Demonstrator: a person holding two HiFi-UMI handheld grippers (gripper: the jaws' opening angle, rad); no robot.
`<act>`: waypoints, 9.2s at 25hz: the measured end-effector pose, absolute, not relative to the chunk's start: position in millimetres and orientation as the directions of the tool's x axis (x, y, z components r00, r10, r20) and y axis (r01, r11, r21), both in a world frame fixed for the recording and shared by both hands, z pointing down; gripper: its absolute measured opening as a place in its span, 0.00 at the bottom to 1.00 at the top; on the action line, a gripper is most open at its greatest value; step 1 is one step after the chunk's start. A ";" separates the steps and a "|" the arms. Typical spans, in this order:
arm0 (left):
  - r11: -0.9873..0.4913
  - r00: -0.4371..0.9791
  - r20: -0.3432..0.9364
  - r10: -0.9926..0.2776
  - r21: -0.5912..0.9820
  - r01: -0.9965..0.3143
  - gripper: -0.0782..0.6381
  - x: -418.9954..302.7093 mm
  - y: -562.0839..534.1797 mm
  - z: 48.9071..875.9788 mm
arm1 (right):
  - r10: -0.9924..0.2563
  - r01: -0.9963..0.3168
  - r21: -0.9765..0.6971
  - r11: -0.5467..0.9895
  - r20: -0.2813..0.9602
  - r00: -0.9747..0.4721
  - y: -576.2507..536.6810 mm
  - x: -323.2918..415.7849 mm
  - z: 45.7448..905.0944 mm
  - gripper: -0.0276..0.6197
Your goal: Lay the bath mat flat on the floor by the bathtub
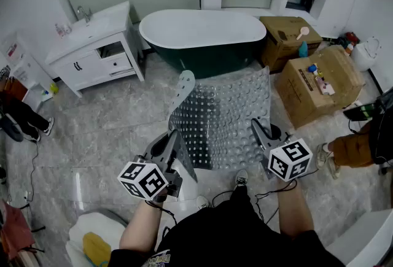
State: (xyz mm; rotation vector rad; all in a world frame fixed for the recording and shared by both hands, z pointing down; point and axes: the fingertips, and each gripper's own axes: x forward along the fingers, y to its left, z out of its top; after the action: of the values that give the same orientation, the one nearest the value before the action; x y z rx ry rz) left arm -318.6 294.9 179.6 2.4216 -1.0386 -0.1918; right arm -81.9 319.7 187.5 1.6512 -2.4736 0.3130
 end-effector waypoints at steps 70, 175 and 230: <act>-0.441 0.573 0.103 -0.813 0.535 -0.721 0.15 -84.2 154.2 197.3 | -0.827 -0.863 -0.161 0.479 0.246 -0.505 159.4 166.9 205.3 0.09; -0.277 0.406 0.151 -0.901 0.521 -0.808 0.15 -23.4 -277.9 278.4 | -0.758 -0.826 -0.143 0.545 0.336 -0.558 -297.7 252.2 309.8 0.09; -0.308 0.404 0.414 -0.816 0.280 -0.909 0.15 -70.8 -354.7 752.6 | -0.726 -0.850 -0.067 0.523 0.487 -0.485 -366.2 199.9 766.4 0.09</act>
State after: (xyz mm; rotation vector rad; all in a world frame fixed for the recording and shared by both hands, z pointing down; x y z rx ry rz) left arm -70.8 -354.7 752.6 2.1971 -1.4703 0.2671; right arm 199.9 -366.2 766.4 1.2950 -2.3660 0.4226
